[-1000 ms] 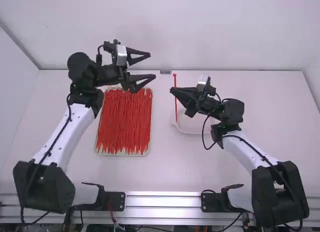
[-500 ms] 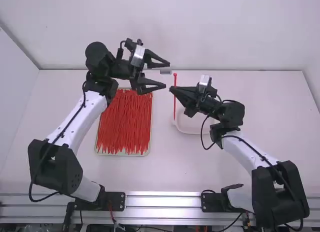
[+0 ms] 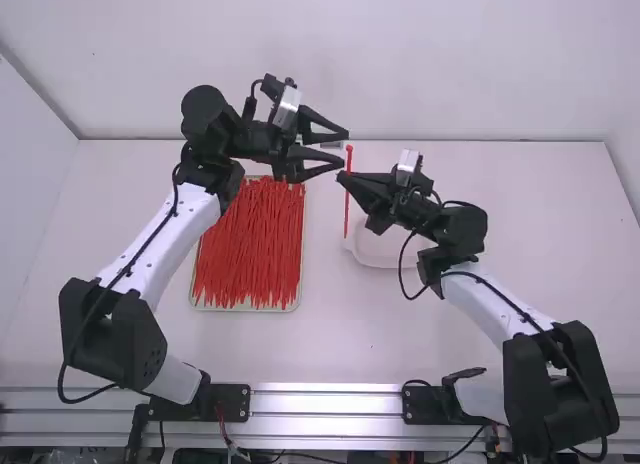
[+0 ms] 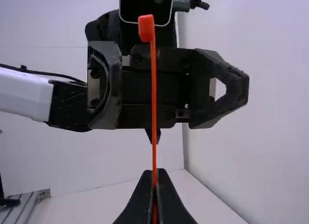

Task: Fasten the cable tie

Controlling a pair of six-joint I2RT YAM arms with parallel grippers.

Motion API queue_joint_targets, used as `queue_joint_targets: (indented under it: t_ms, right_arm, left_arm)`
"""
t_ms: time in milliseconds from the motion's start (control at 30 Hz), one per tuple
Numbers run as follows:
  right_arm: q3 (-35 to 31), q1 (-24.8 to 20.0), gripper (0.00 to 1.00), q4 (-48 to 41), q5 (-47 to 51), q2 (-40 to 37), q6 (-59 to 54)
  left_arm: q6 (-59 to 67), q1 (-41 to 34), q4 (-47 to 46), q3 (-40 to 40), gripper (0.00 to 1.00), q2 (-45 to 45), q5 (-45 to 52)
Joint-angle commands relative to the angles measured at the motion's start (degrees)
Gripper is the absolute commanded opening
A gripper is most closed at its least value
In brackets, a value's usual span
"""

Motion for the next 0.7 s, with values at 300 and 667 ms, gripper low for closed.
queue_joint_targets:
  t_ms: [300, 667]
  right_arm:
    - [1.9, 1.5, 0.0, 0.2, 2.0, 0.0, -0.2]
    - [1.9, 1.2, 0.0, 0.2, 2.4, 0.0, -0.1]
  left_arm:
    - [-0.3, -2.2, 0.6, 1.7, 0.51, -0.3, -0.4]
    - [-0.2, -2.2, 0.6, 1.7, 0.07, -0.3, -0.4]
